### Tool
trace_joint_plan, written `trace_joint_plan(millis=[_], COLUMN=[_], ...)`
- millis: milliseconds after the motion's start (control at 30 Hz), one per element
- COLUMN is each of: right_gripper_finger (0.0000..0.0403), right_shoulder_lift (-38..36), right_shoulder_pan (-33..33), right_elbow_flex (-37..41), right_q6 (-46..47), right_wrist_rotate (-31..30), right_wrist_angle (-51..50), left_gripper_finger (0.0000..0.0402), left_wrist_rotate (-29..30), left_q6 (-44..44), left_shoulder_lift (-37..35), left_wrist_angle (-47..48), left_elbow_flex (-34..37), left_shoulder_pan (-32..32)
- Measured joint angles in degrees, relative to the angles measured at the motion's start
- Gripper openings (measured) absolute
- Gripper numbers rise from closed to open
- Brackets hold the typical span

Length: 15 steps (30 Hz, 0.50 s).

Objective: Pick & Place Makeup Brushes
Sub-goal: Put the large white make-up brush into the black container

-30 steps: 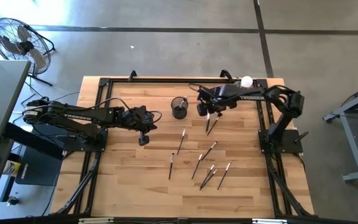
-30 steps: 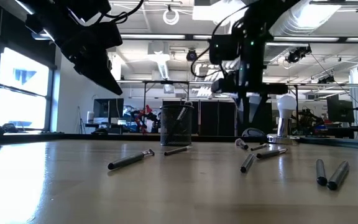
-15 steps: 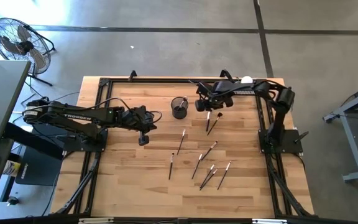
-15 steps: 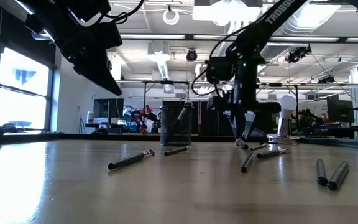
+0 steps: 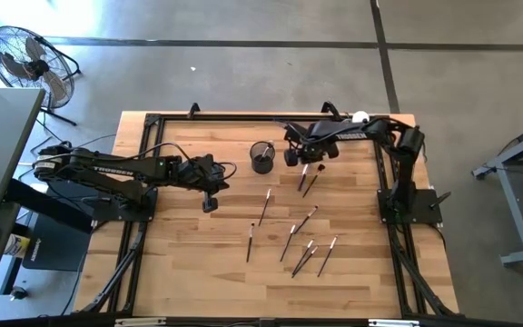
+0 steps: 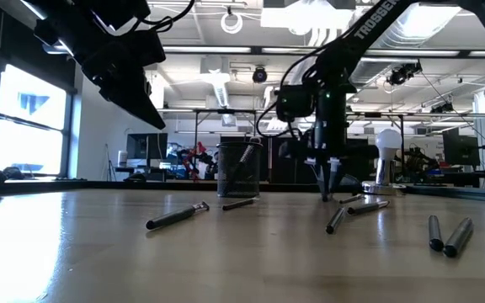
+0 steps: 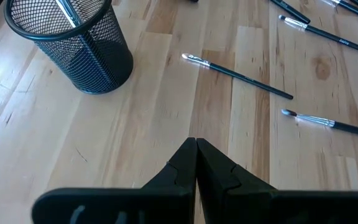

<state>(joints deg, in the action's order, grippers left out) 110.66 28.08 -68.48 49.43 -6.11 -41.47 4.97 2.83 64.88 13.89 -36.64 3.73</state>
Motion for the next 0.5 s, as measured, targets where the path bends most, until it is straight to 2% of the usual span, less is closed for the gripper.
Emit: trace_joint_plan(millis=[67,267,500], right_gripper_finger=[0.0012,0.0009,0.0004], right_shoulder_lift=[-0.2,-2.8,-11.3], right_shoulder_pan=[-0.5,-1.8,-6.9], right_elbow_flex=[0.1,0.3,0.3], right_q6=[-2.1,-5.8,-8.0], right_wrist_rotate=[-1.8,-5.0,-16.6], right_wrist_angle=[0.0,-1.3,-3.0], left_gripper_finger=[0.0,0.0,0.0], left_wrist_rotate=[0.0,0.0,0.0], left_q6=[0.1,0.5,2.4], left_shoulder_lift=[0.0,0.0,0.0], left_wrist_angle=[0.0,0.1,1.7], left_elbow_flex=[0.0,0.0,0.0], left_shoulder_pan=[0.0,0.0,0.0])
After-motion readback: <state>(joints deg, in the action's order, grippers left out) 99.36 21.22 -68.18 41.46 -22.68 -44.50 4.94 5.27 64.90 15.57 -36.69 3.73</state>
